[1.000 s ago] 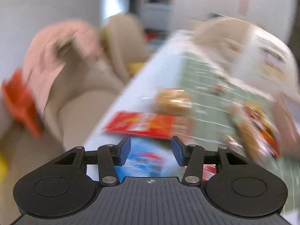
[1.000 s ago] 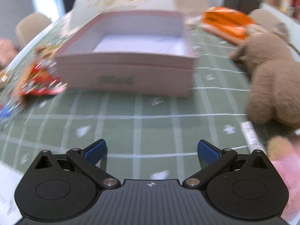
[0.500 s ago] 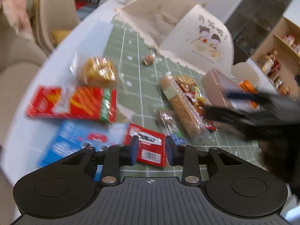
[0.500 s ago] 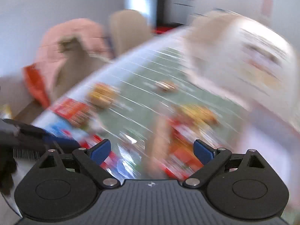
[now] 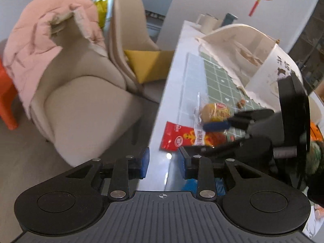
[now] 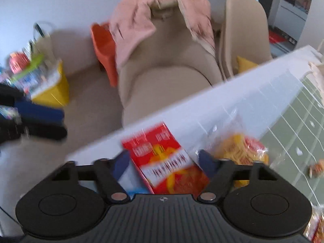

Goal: Organize snacks
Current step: 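Reach the right tool to the red spicy-strip bag and grasp it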

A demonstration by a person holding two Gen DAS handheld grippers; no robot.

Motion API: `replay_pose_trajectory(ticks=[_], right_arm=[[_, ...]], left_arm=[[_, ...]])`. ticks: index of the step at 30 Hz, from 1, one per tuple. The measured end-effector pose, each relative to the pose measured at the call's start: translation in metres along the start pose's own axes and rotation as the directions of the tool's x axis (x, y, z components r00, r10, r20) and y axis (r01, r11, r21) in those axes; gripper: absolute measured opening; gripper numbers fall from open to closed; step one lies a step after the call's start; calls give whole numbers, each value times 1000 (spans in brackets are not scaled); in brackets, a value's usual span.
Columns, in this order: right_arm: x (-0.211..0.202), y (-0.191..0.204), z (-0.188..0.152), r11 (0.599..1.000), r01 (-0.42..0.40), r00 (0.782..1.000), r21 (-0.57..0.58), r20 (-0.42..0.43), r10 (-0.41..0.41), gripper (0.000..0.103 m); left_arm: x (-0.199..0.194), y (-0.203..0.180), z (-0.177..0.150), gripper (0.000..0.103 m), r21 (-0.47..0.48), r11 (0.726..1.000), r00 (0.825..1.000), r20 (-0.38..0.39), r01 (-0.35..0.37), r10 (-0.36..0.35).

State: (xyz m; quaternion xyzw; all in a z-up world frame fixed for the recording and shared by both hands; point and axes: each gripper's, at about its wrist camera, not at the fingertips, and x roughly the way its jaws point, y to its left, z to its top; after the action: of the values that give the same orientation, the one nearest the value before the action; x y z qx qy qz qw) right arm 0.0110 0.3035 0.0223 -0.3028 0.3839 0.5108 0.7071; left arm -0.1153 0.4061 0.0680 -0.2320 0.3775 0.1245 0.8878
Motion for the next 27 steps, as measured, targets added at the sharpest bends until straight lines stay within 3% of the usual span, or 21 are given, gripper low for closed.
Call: replay_pose_trajectory(ticks=[4,6,7,10,13,15,18,19,20,22,27], right_arm=[[-40,-26,-40,991,64,998,114,-25,-62,43],[-69,-45,-67,974,97,995,207,-30,-93,20],[-85,-54,-82,957,122,992,261,-47,-114,3],[-126,-72,-128,917,178,984,356,-46,-174,2],[-155,-78,-169,881,239,970,409,-69,-231,3],[-166,-77,-182,871,223,974,438,-59,-219,4],[-167,-66,-170,887,179,980,426,2,-199,13],[-165,-60,-162,899,166,981,406,30,-194,27],[-157,-54,-147,913,149,980,380,64,-186,48],[-140,-46,-124,933,114,979,341,120,-164,71],[-75,-41,-79,946,49,996,319,57,-71,70]], left_arm=[[24,-18,-4,34,62,996,997,-43,64,-62],[42,-33,-9,34,91,992,995,-70,84,-78],[51,-42,-10,34,101,991,993,-88,92,-83],[53,-69,-14,34,147,976,985,-92,158,-145],[56,-106,-15,35,253,942,974,-118,219,-195],[62,-119,-18,35,291,933,974,-142,209,-174],[65,-111,-24,35,254,956,983,-151,144,-108],[64,-103,-25,34,223,967,984,-152,124,-91],[63,-95,-26,34,189,976,985,-152,106,-78],[60,-83,-23,34,134,988,988,-139,81,-62],[43,-68,-5,34,130,989,988,-145,75,-56]])
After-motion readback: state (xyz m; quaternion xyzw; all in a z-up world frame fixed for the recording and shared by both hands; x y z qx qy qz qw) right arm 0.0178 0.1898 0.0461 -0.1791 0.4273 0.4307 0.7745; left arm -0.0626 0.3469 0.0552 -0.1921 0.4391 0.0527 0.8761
